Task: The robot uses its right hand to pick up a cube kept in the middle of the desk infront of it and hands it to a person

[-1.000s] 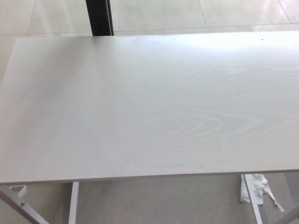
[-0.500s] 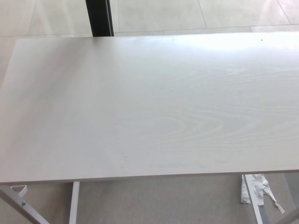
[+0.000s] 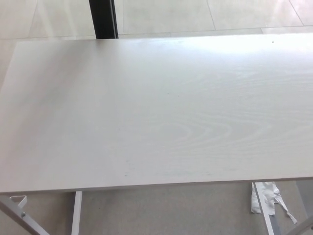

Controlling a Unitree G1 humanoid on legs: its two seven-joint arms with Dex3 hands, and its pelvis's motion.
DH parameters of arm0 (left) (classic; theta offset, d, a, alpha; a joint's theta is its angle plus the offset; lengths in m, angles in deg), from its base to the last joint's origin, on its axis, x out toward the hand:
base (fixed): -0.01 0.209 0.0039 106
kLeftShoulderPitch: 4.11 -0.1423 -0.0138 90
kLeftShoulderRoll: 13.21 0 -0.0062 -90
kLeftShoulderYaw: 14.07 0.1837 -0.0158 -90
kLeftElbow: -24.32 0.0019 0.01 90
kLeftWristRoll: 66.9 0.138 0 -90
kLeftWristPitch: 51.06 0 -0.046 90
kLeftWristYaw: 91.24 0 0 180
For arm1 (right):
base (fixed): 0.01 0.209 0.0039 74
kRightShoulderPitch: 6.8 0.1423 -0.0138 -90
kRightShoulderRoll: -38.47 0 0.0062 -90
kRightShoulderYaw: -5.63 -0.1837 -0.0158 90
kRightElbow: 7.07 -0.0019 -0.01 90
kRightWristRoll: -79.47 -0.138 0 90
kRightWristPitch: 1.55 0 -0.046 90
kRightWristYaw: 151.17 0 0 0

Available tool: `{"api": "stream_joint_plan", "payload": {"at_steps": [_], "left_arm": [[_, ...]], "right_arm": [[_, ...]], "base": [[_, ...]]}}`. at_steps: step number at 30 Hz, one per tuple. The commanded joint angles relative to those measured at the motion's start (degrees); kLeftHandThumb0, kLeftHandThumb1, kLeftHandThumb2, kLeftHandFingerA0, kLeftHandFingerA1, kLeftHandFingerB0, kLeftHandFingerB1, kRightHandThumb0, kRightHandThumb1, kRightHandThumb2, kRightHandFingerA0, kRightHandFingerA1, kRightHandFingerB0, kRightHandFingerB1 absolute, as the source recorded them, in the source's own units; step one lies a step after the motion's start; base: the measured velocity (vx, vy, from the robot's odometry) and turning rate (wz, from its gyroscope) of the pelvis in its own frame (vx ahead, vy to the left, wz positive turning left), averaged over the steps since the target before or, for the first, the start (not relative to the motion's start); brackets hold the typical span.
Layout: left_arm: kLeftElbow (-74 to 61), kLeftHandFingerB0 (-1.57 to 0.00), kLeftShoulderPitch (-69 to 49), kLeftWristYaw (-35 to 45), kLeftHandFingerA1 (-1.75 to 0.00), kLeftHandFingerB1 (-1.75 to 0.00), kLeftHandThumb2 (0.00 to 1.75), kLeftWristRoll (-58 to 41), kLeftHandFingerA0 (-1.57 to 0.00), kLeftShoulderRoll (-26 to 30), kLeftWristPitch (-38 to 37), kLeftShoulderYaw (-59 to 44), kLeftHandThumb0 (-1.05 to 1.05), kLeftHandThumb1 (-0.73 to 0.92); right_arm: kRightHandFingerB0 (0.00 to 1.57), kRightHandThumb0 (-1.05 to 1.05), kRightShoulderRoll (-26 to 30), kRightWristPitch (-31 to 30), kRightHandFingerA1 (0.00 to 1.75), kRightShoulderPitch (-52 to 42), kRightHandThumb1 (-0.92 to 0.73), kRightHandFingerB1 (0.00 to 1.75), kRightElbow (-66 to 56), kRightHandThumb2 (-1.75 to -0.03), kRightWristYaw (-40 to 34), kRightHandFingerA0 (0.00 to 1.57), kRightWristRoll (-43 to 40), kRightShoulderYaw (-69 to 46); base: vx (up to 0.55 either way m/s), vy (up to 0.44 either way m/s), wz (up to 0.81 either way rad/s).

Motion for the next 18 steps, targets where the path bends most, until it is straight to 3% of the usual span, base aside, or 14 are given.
{"api": "stream_joint_plan", "payload": {"at_steps": [1,2,3,4,5,6,9,10,13,14,15,16,17,18], "left_arm": [[0.23,-0.49,0.02,0.11,-0.55,-0.44,0.63,0.5,-0.52,1.45,1.02,0.0,-0.7,0.76],[0.48,-0.49,0.27,-0.12,-0.52,-0.43,0.63,0.63,-0.53,1.33,1.03,0.06,-0.69,0.76],[0.57,-0.49,0.38,-0.19,-0.53,-0.43,0.63,0.47,-0.54,1.38,1.49,-0.11,-0.69,0.75],[0.56,-0.49,0.42,-0.16,-0.54,-0.44,0.63,0.35,-0.54,1.38,1.71,-0.21,-0.68,0.75],[0.53,-0.49,0.46,-0.1,-0.54,-0.44,0.63,0.27,-0.54,1.33,1.79,-0.26,-0.68,0.75],[0.29,-0.46,-0.22,0.1,-0.53,-0.44,0.63,0.66,-0.5,1.41,1.3,0.17,-0.71,0.76],[0.52,-0.45,-0.51,-0.11,-0.52,-0.43,0.63,0.89,-0.49,1.48,1.12,0.36,-0.7,0.75],[0.45,-0.49,-0.3,-0.07,-0.59,-0.47,0.62,0.86,-0.51,1.53,1.27,0.37,-0.71,0.75],[0.28,-0.47,0.68,-0.23,-0.59,-0.47,0.63,1.02,-0.5,1.38,1.53,0.69,-0.71,0.75],[0.34,-0.45,0.59,-0.23,-0.57,-0.44,0.62,0.97,-0.49,1.27,1.38,0.66,-0.71,0.75],[0.56,-0.42,0.56,-0.14,-0.52,-0.41,0.63,0.83,-0.47,1.1,1.43,0.54,-0.7,0.75],[0.5,-0.41,0.52,0.09,-0.53,-0.41,0.62,0.71,-0.44,1.14,1.38,0.47,-0.7,0.75],[0.15,-0.4,0.44,0.86,-0.52,-0.4,0.62,0.1,-0.42,1.2,1.01,0.01,-0.7,0.74],[-0.09,-0.41,0.47,1.13,-0.52,-0.4,0.62,-0.13,-0.41,1.25,0.82,-0.16,-0.71,0.74]], "right_arm": [[0.14,-0.62,4.72,2.21,0.57,-2.09,-0.41,0.43,1.17,-0.77,13.19,0.23,0.52,11.23],[0.17,-0.63,5.24,2.56,0.59,-2.89,-0.41,0.43,0.86,-0.76,14.31,0.28,1.66,13.5],[0.25,-0.51,5.21,2.3,0.53,-2.94,-0.52,0.33,0.79,-0.56,14.57,0.35,0.54,13.7],[0.22,-0.57,5.29,2.36,0.57,-2.97,-0.41,0.45,0.9,-0.76,14.38,0.29,-0.05,14.07],[0.22,-0.57,5.47,2.55,0.57,-3.04,-0.41,0.45,1.09,-0.76,13.94,0.29,-0.24,14.67],[0.25,-0.56,5.1,3.68,0.56,-4.17,-0.41,0.46,0.71,-0.75,14.06,0.19,-2.69,13.39],[0.25,-0.57,4.52,4.32,0.56,-5.16,-0.43,0.46,-0.18,-0.77,13.11,0.18,-5.71,12.89],[0.3,-0.53,4.42,3.82,0.49,-4.56,-0.57,0.32,-0.2,-0.58,13.37,0.23,-6.96,12.32],[0.27,-0.52,4.69,4.13,0.47,-3.51,-0.57,0.32,-0.29,-0.57,14.11,0.21,-8.46,13.12],[0.22,-0.55,4.73,4.74,0.51,-3.78,-0.38,0.42,-0.13,-0.72,16.5,0.11,-8.95,13.37],[0.21,-0.56,4.88,6.16,0.52,-4.54,-0.39,0.43,-0.35,-0.73,17.93,0.13,-9.15,14.04],[0.29,-0.51,4.91,6.16,0.52,-4.75,-0.49,0.32,-0.47,-0.56,17.88,0.21,-9.49,14.23],[0.31,-0.49,5.19,6.32,0.55,-4.09,-0.51,0.32,-0.3,-0.57,16.63,0.31,-8.91,15.36],[0.31,-0.51,5.43,6.33,0.5,-3.57,-0.51,0.31,-0.04,-0.56,16.17,0.24,-8.61,16.03]], "base": [[0.0,0.0,0.0],[0.0,0.0,0.0],[0.0,0.0,0.0],[0.0,0.0,0.0],[0.0,0.0,0.0],[0.0,0.0,0.0],[0.0,0.0,0.0],[0.0,0.0,0.0],[0.0,0.0,0.0],[0.0,0.0,0.0],[0.0,0.0,0.0],[0.0,0.0,0.0],[0.0,0.0,0.0],[0.0,0.0,0.0]]}}
